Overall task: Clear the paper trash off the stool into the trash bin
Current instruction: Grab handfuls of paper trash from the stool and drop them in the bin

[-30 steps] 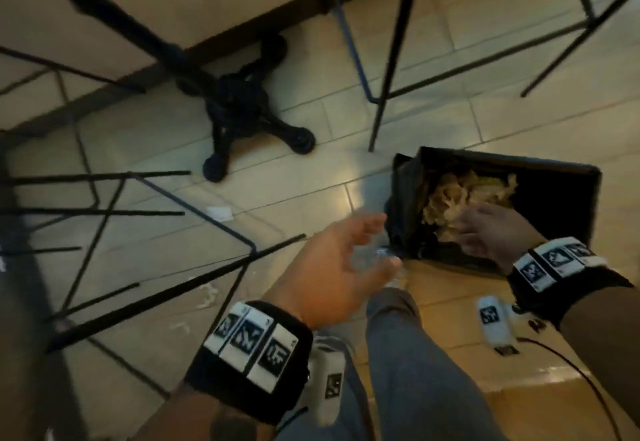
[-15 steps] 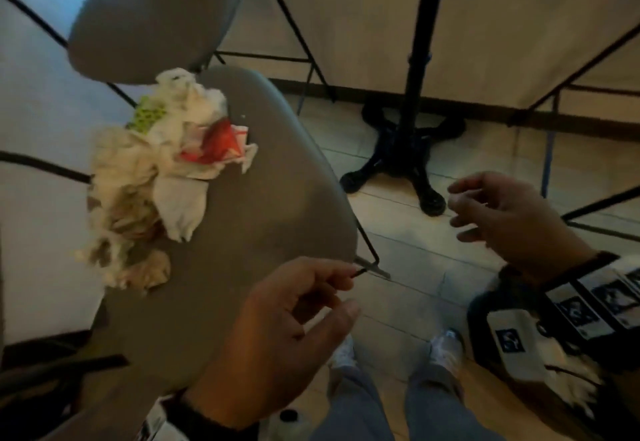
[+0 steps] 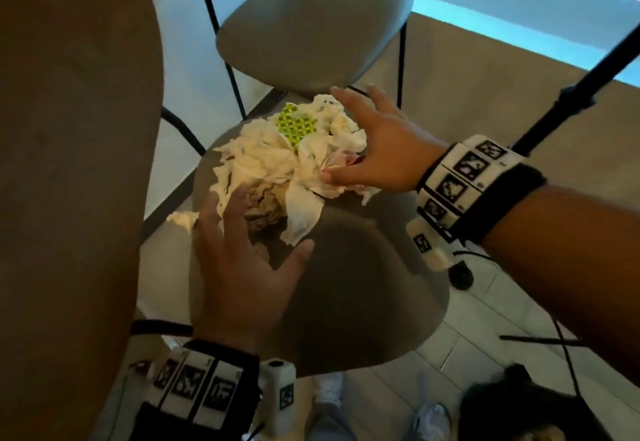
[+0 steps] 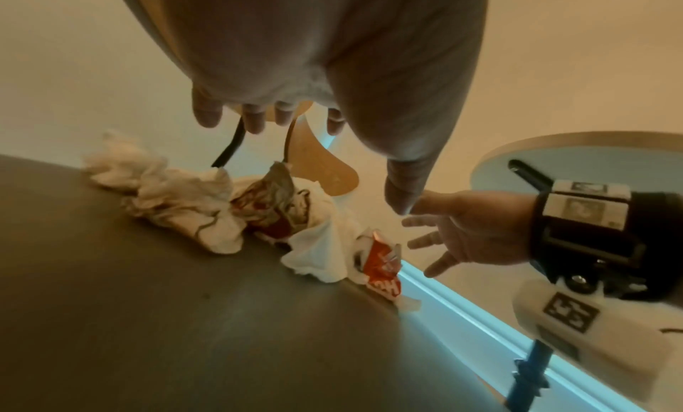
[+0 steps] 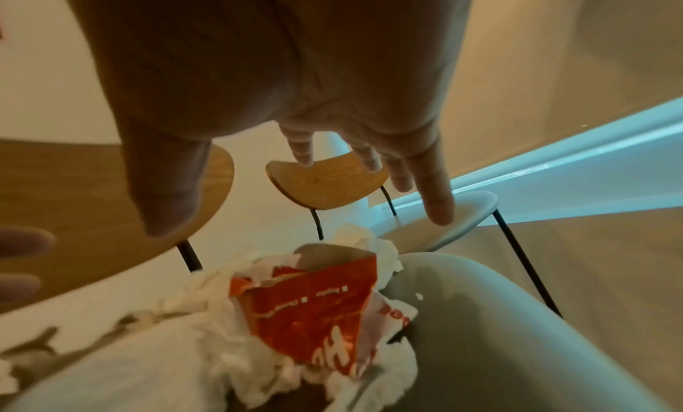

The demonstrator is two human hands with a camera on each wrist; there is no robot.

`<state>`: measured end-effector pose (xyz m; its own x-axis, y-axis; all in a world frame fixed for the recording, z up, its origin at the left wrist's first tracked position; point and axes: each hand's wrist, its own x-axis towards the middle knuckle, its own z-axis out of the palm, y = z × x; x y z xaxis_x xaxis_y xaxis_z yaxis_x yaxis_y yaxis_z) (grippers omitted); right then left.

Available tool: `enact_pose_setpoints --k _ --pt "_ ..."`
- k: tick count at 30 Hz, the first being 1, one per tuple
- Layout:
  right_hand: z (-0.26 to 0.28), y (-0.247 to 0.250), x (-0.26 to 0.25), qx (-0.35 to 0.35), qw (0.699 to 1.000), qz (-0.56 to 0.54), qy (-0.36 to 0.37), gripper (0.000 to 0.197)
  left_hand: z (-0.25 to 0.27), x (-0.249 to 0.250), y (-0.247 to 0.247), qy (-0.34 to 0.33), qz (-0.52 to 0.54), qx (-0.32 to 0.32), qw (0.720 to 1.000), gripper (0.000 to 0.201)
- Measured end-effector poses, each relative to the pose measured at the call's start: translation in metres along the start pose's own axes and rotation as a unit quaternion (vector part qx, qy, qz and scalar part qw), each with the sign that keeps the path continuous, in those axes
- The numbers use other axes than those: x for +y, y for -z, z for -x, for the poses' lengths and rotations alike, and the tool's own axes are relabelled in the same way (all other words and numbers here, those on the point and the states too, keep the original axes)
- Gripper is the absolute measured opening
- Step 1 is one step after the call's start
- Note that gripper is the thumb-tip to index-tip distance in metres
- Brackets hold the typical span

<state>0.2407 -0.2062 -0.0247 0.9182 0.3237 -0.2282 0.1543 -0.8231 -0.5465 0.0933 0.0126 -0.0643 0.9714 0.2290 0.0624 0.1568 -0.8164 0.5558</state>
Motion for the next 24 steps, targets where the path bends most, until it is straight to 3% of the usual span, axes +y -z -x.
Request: enact_pose_setpoints --k 5,8,14,18,24 --pt "-0.043 -0.019 -0.008 -0.063 0.993 0.104 0.005 0.133 -0.019 -0.002 -0.014 0.043 -0.041 -0.049 0.997 0.117" --pt "-0.048 -0.030 -0.008 -0.097 0.986 0.138 -0.002 0.121 -0.033 -0.001 -0.025 0.052 -0.027 -0.069 0.996 0.118" --pt "-0.035 -0.044 -0.007 -0.072 0.988 0.134 0.027 0.075 -0.044 -0.007 -0.035 0.061 -0.041 -0.071 0.995 0.083" --pt "-0.024 -0.050 -0.007 -0.057 0.989 0.130 0.047 0.067 -0.043 -0.004 -0.032 0.076 -0.053 -0.071 0.993 0.064" --pt "-0.007 -0.055 -0.007 -0.064 0.988 0.129 0.061 0.064 -0.034 0.005 -0.024 0.069 -0.054 -0.087 0.992 0.061"
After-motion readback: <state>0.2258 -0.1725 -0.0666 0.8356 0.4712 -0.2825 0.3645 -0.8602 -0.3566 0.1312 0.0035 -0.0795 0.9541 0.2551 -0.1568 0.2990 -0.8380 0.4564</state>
